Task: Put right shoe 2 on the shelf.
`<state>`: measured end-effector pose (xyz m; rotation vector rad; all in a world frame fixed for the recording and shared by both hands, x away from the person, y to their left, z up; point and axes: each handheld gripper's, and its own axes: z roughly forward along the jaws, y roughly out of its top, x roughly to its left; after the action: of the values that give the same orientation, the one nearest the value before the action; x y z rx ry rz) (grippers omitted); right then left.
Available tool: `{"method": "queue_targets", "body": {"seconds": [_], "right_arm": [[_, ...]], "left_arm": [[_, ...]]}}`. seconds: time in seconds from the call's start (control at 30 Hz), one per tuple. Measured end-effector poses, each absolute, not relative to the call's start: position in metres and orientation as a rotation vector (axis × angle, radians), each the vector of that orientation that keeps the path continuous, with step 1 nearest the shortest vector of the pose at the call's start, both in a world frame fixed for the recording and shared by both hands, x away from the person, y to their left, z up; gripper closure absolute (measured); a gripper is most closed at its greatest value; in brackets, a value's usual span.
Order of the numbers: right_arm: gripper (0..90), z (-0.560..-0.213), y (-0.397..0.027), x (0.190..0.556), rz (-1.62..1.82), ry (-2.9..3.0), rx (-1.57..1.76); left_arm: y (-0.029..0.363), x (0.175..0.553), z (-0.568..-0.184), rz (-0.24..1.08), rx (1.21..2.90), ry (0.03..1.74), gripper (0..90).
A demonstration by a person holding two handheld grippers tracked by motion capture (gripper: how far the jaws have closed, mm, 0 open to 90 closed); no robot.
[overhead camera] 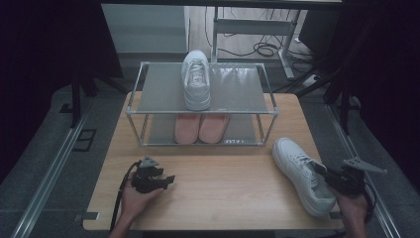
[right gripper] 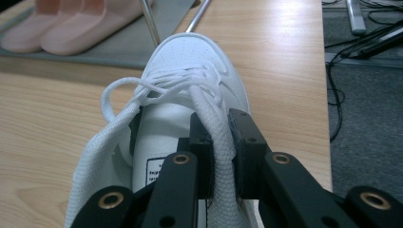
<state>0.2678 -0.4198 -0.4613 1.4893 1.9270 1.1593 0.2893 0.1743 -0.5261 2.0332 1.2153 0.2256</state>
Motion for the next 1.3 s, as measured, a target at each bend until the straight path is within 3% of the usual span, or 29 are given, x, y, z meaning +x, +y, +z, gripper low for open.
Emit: {"method": "queue_targets", "body": {"seconds": [0.67, 1.3], "right_arm": [[80.9, -0.455, -0.402, 0.246, 1.296, 1.908, 1.438], [81.0, -0.447, -0.365, 0.256, 1.386, 1.956, 1.360]], "left_arm": [[0.175, 0.289, -0.526, 0.226, 2.030, 1.215, 41.7], [0.175, 0.289, -0.525, 0.226, 2.029, 1.214, 41.8]]}}
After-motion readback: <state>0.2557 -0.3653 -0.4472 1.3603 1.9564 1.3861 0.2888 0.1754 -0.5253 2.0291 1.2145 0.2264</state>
